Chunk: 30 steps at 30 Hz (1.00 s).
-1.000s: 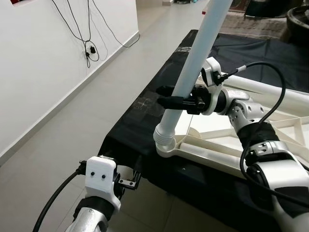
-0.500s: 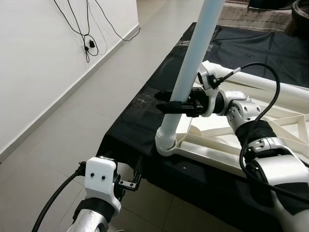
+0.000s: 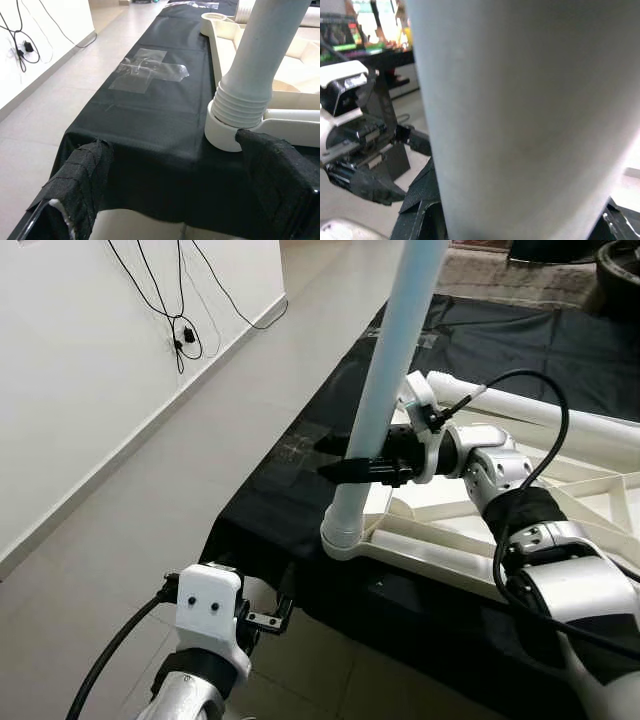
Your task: Building children table
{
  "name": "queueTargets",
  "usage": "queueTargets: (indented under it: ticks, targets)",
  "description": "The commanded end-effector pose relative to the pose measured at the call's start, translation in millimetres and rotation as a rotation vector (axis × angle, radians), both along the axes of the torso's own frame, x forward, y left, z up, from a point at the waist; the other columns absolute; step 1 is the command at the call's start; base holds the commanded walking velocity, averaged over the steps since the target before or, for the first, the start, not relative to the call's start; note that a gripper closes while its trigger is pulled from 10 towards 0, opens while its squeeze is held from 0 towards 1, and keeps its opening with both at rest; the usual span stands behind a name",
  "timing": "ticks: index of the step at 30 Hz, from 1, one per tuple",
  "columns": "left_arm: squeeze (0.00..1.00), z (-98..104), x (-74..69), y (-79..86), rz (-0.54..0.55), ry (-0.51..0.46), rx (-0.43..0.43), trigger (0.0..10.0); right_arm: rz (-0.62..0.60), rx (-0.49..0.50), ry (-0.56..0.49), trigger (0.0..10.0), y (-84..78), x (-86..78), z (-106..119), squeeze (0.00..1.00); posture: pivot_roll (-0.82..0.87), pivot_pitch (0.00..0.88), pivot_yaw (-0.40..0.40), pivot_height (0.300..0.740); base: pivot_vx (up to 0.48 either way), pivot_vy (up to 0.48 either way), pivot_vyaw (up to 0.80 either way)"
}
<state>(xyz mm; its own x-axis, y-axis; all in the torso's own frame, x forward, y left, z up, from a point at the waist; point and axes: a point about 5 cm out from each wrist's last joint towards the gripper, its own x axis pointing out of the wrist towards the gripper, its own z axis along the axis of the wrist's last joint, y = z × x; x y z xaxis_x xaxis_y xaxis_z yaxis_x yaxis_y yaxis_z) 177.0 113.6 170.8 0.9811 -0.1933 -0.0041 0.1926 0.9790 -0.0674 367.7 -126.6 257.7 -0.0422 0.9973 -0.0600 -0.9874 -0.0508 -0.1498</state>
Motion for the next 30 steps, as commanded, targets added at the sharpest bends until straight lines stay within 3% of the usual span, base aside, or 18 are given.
queueTargets:
  ticks: [1,16,26,30]
  targets:
    - [0.0,-5.0,-0.4,1.6,0.004,0.023,0.024,10.0,0.013,-0.059,-0.012,10.0,1.9,-0.8,-4.6,0.0,0.1,0.185,0.027,0.74,0.0,0.0,0.0]
    - [0.0,-6.4,4.4,0.5,0.014,0.017,0.021,10.0,0.084,-0.17,-0.056,10.0,19.2,-4.9,-10.4,0.0,0.09,0.189,0.011,0.74,0.0,0.0,0.0]
    - [0.0,-5.8,5.2,0.3,0.018,0.012,0.021,10.0,0.078,-0.194,-0.055,10.0,22.9,-2.8,-13.4,0.0,0.08,0.188,0.007,0.74,0.0,0.0,0.0]
    - [0.0,-5.9,5.9,1.1,0.022,0.009,0.021,10.0,0.053,-0.237,-0.049,10.0,31.4,-2.2,-19.2,0.0,0.09,0.188,0.007,0.74,0.0,0.0,0.0]
